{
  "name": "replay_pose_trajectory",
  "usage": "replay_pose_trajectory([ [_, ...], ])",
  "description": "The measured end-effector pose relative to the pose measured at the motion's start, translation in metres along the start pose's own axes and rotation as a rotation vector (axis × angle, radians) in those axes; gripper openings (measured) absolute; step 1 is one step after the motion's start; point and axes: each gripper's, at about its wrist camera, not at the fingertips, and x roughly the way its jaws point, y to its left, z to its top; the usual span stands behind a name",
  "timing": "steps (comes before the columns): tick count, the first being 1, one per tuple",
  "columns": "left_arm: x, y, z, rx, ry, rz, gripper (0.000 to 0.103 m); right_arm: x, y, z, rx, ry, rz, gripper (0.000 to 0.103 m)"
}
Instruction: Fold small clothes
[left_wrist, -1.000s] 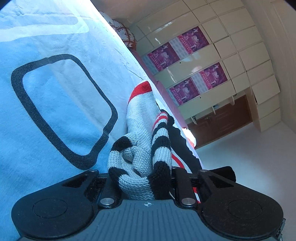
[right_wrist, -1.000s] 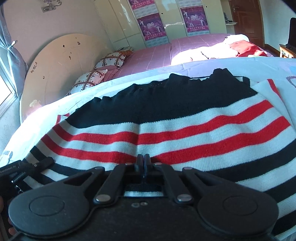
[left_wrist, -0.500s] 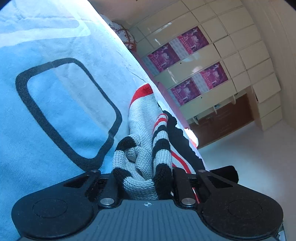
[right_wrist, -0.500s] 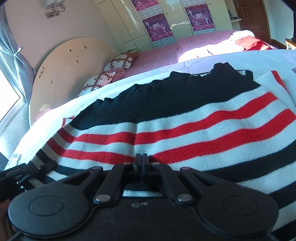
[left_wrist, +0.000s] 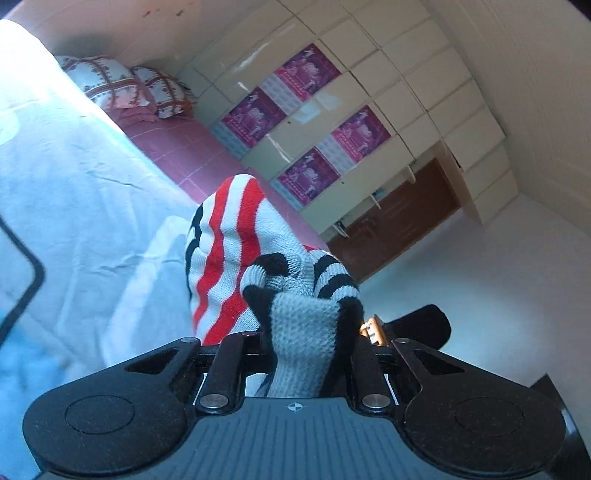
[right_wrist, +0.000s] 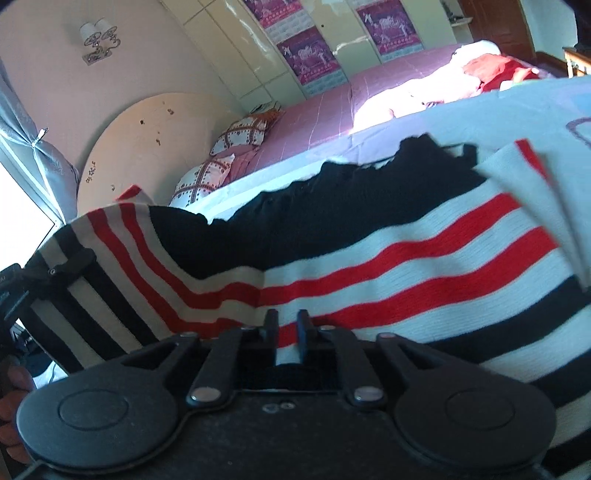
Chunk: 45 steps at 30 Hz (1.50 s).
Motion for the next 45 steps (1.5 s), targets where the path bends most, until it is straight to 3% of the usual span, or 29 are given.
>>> replay_pose_trajectory([
  [3,0.017,-0.037,-0.012,0.079,0.041,-0.039,0.016,-0.04,-0.032,0.003,0.042,-0.065,-0.039,0.021],
  [8,0.056,-0.092,-0.061,0.214,0.197,-0.046,0.016,-0.1,-0.1,0.0,0.195,-0.139,-0.122,0.021],
  [12,0.088,-0.125,-0.113,0.341,0.34,-0.021,0.017,-0.128,-0.137,-0.01,0.266,-0.158,-0.179,0.023],
  [14,0.095,-0.139,-0.133,0.443,0.359,0.017,0.018,-0.135,-0.15,-0.015,0.303,-0.158,-0.179,0.025],
  [15,0.092,-0.145,-0.136,0.474,0.343,0.015,0.035,-0.137,-0.154,-0.017,0.32,-0.162,-0.169,0.03],
  [16,0.088,-0.151,-0.135,0.474,0.346,-0.02,0.069,-0.14,-0.158,-0.018,0.334,-0.17,-0.154,0.039],
  [17,0.083,-0.157,-0.133,0.468,0.352,-0.065,0.086,-0.142,-0.161,-0.016,0.353,-0.183,-0.135,0.044],
  [18,0.076,-0.165,-0.131,0.481,0.354,-0.091,0.096,-0.142,-0.161,-0.015,0.369,-0.2,-0.11,0.06],
  [19,0.064,-0.173,-0.128,0.507,0.349,-0.112,0.096,-0.142,-0.162,-0.013,0.38,-0.214,-0.076,0.071],
  [22,0.028,-0.181,-0.098,0.537,0.316,-0.164,0.096,-0.138,-0.161,-0.005,0.411,-0.201,0.075,0.071],
  [24,0.007,-0.166,-0.068,0.489,0.262,-0.147,0.096,-0.128,-0.155,0.0,0.404,-0.153,0.15,0.071],
  [26,-0.007,-0.145,-0.045,0.463,0.202,-0.058,0.096,-0.113,-0.148,0.002,0.392,-0.091,0.194,0.071],
  [28,-0.006,-0.119,-0.025,0.439,0.191,0.047,0.096,-0.098,-0.142,0.003,0.384,-0.038,0.197,0.072],
  [32,0.016,-0.071,-0.013,0.41,0.277,0.21,0.096,-0.079,-0.136,0.001,0.409,0.021,0.204,0.077],
  [36,0.025,-0.049,-0.013,0.357,0.31,0.198,0.096,-0.062,-0.131,0.015,0.398,0.081,0.182,0.085],
  [38,0.031,-0.05,-0.017,0.375,0.31,0.205,0.096,-0.058,-0.122,0.021,0.334,0.097,0.109,0.073],
  [41,0.041,-0.054,-0.022,0.376,0.307,0.203,0.096,-0.066,-0.095,0.024,0.179,0.1,0.017,0.068],
  [45,0.05,-0.055,-0.024,0.362,0.305,0.19,0.096,-0.091,-0.088,0.008,0.186,0.091,0.032,0.066],
])
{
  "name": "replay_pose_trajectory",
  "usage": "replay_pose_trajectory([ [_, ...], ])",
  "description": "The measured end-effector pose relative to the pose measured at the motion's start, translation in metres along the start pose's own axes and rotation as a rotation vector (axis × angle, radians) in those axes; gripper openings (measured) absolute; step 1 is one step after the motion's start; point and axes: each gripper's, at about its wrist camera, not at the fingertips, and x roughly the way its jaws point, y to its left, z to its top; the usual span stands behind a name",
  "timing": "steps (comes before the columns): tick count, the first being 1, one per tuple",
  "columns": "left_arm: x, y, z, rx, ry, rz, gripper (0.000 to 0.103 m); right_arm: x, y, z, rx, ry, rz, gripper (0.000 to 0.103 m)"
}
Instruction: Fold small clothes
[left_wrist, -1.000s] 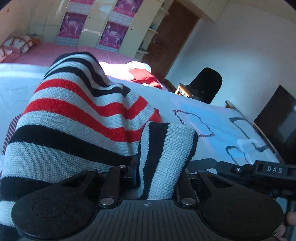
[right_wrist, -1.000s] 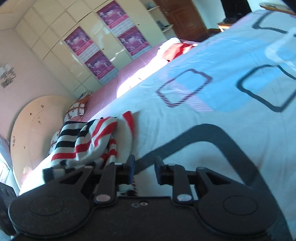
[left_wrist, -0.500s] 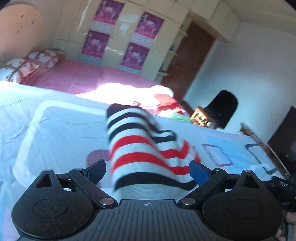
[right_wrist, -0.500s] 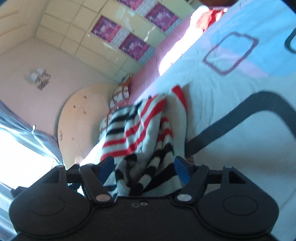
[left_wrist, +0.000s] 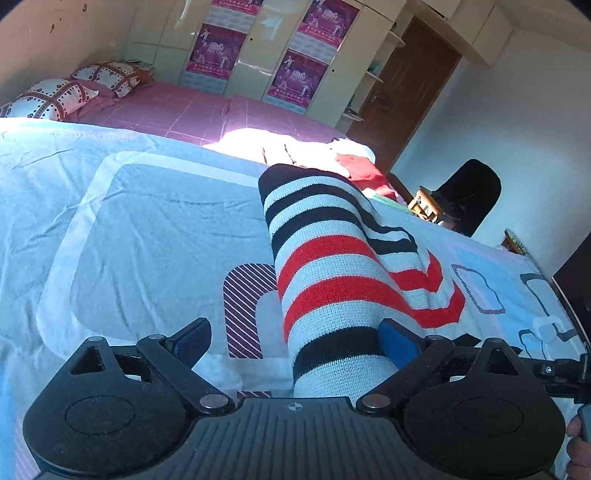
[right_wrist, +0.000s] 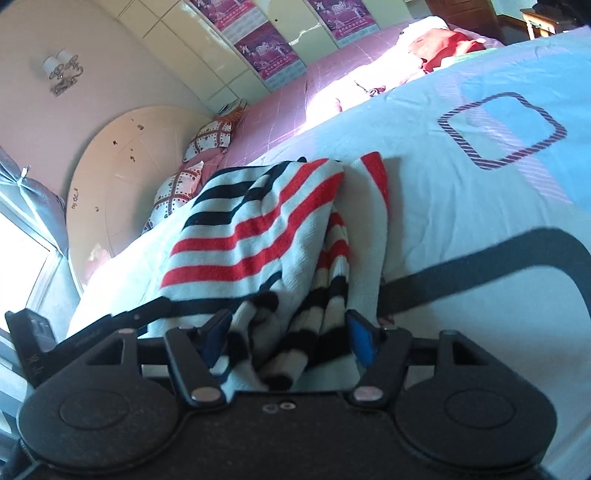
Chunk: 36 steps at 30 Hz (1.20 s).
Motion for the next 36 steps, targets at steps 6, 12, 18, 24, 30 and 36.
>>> replay_pose_trajectory([
  [6,0.001,-0.003,-0.007,-0.016,0.004,0.003,0.096,-0.009,-0.012,0.001,0.076,-0.071,0.011,0.054],
  [12,0.0,-0.002,-0.009,-0.024,0.01,-0.008,0.096,-0.004,-0.018,0.001,0.146,-0.027,0.122,0.063],
  [18,-0.01,-0.004,-0.013,-0.04,0.029,-0.04,0.096,0.037,-0.031,0.013,0.199,0.004,0.179,0.061],
  [24,0.008,0.001,-0.01,-0.091,0.073,-0.024,0.096,0.051,-0.012,0.034,0.05,0.002,0.105,0.027],
  [30,0.009,-0.01,-0.007,-0.072,0.075,-0.063,0.096,0.003,0.009,0.026,-0.097,-0.139,0.122,0.025],
  [36,0.025,-0.024,-0.013,0.004,0.124,-0.005,0.096,0.031,-0.047,0.003,0.075,-0.075,0.122,0.025],
])
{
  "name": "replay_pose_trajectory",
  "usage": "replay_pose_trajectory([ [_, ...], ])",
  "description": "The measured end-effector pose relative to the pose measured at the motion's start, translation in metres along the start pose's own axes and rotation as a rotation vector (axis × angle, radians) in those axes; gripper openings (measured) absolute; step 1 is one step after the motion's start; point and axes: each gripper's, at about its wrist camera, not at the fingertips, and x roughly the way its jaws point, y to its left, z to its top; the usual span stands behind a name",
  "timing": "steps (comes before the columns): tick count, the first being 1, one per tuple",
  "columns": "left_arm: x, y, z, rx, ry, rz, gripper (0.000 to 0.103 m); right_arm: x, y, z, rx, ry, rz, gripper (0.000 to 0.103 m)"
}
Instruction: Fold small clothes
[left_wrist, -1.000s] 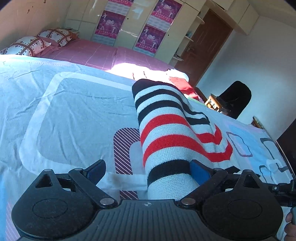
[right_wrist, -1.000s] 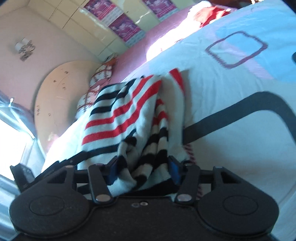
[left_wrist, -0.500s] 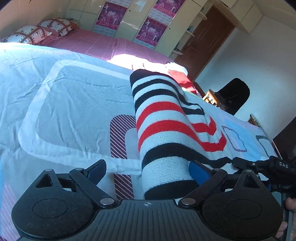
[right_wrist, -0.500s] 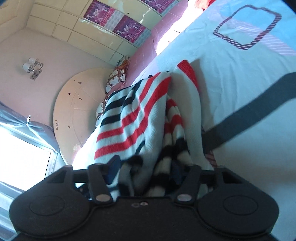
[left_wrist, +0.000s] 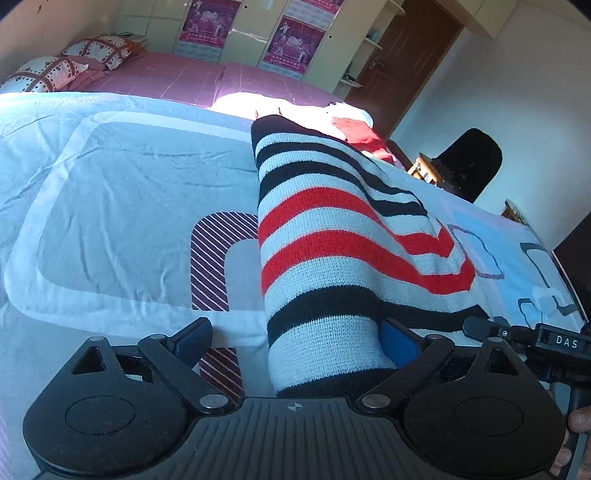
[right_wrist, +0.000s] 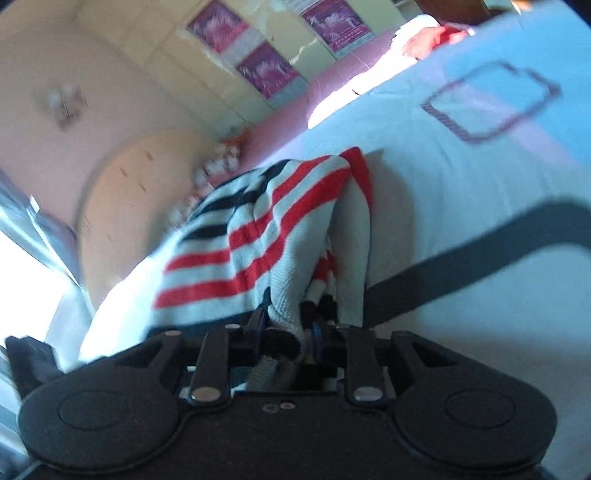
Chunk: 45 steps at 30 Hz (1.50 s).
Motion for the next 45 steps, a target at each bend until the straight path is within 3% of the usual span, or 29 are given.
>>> replay_pose_trajectory([
  [2,-0.006,0.0,0.008,0.018,-0.008,-0.018,0.096,-0.009,-0.001,0.008,0.002,-0.019,0.046,0.034],
  [3,-0.011,0.002,0.012,0.025,-0.035,-0.032,0.096,-0.013,-0.002,0.013,-0.008,-0.052,0.049,0.042],
  [4,-0.015,0.003,0.018,0.025,-0.067,-0.059,0.096,-0.016,-0.005,0.02,-0.009,-0.09,0.043,0.057],
  [6,-0.016,0.008,0.032,0.011,-0.095,-0.087,0.096,-0.009,-0.017,0.04,0.06,-0.113,0.06,0.072],
  [9,-0.001,0.014,0.052,-0.009,-0.079,-0.077,0.096,0.025,-0.045,0.066,0.238,-0.044,0.208,0.068],
  [12,0.018,0.023,0.06,-0.068,-0.038,-0.086,0.096,0.05,-0.066,0.072,0.333,-0.012,0.243,0.059],
  [15,0.031,0.023,0.057,-0.075,-0.027,-0.078,0.096,0.058,-0.08,0.075,0.406,-0.054,0.301,0.047],
  [16,0.033,0.022,0.056,-0.068,-0.034,-0.071,0.096,0.06,-0.08,0.078,0.396,-0.069,0.291,0.038],
  [18,0.037,0.017,0.054,-0.053,-0.049,-0.058,0.096,0.054,-0.061,0.087,0.237,-0.109,0.178,0.009],
  [22,0.043,0.001,0.056,0.018,-0.074,-0.016,0.096,0.032,-0.005,0.09,-0.159,-0.19,0.047,0.009],
  [24,0.049,-0.005,0.055,0.041,-0.07,0.02,0.096,0.042,0.002,0.084,-0.271,-0.167,-0.101,0.008],
  [26,0.054,-0.008,0.055,0.046,-0.061,0.032,0.096,0.056,-0.008,0.078,-0.279,-0.141,-0.187,0.008],
  [31,0.056,-0.016,0.059,0.098,-0.058,0.067,0.096,0.059,-0.001,0.068,-0.278,-0.181,-0.24,0.007],
  [32,0.053,-0.017,0.06,0.109,-0.057,0.07,0.096,0.06,0.005,0.068,-0.288,-0.188,-0.273,0.009],
  [33,0.048,-0.018,0.061,0.121,-0.06,0.075,0.096,0.058,0.009,0.069,-0.295,-0.185,-0.298,0.02],
  [34,0.039,-0.018,0.063,0.133,-0.081,0.078,0.096,0.053,0.013,0.07,-0.303,-0.178,-0.309,0.023],
  [37,0.012,-0.02,0.07,0.17,-0.164,0.053,0.096,0.03,0.042,0.068,-0.412,-0.211,-0.268,0.02],
  [40,0.017,-0.032,0.078,0.243,-0.155,0.074,0.096,0.043,0.072,0.063,-0.565,-0.115,-0.207,0.022],
  [42,0.038,-0.039,0.079,0.294,-0.09,0.124,0.096,0.071,0.074,0.053,-0.663,-0.008,-0.312,0.023],
  [43,0.052,-0.041,0.077,0.322,-0.029,0.153,0.096,0.077,0.068,0.05,-0.66,-0.005,-0.33,0.025],
  [45,0.056,-0.039,0.07,0.319,-0.036,0.144,0.097,0.071,0.061,0.057,-0.565,-0.012,-0.32,0.03],
])
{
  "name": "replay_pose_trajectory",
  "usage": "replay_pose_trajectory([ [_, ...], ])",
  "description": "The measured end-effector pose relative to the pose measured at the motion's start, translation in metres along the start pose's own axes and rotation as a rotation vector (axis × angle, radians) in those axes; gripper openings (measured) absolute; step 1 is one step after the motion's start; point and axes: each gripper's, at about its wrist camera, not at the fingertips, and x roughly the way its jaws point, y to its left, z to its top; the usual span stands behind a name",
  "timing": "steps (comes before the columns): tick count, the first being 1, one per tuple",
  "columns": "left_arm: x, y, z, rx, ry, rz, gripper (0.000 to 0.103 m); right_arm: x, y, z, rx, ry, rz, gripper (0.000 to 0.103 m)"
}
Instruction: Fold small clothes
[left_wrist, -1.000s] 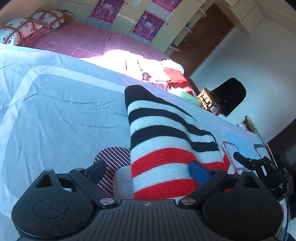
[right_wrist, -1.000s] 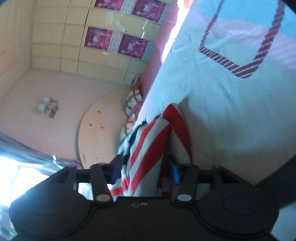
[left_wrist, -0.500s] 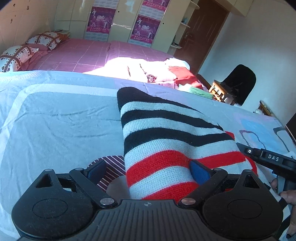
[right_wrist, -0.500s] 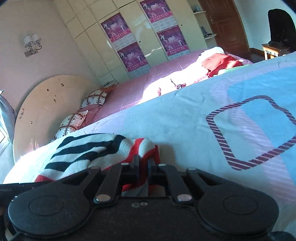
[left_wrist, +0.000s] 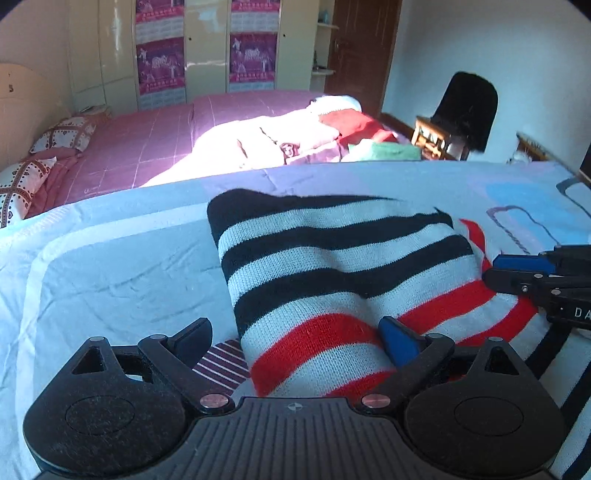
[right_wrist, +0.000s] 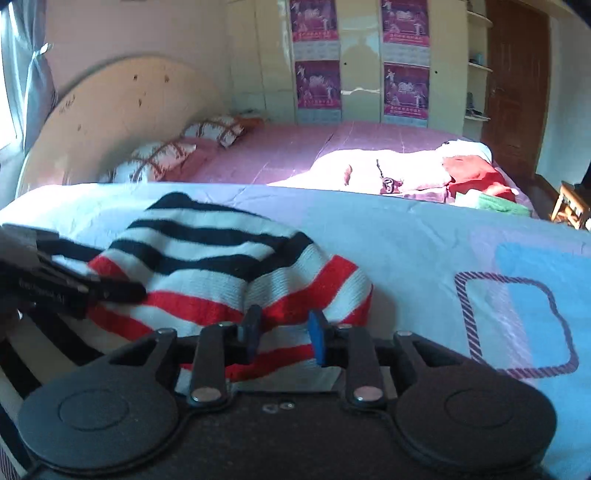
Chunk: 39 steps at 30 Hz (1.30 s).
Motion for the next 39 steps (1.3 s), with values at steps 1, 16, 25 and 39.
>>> replay_pose_trajectory([
  [1,-0.006,0.004,0.001,-0.03,0.007,-0.007,0.097,-0.005,0.001,0.003,0.004,0.002,-0.025,0.03],
  [16,-0.105,0.003,-0.096,-0.085,-0.06,-0.191,0.096,-0.107,0.048,-0.075,-0.256,-0.075,0.057,0.021],
  [25,-0.122,0.0,-0.115,-0.049,-0.073,-0.135,0.084,-0.126,0.032,-0.078,-0.075,-0.109,0.068,0.017],
  [39,-0.098,-0.017,-0.064,-0.055,-0.163,-0.087,0.088,-0.089,0.044,-0.038,-0.14,-0.095,0.116,0.014],
])
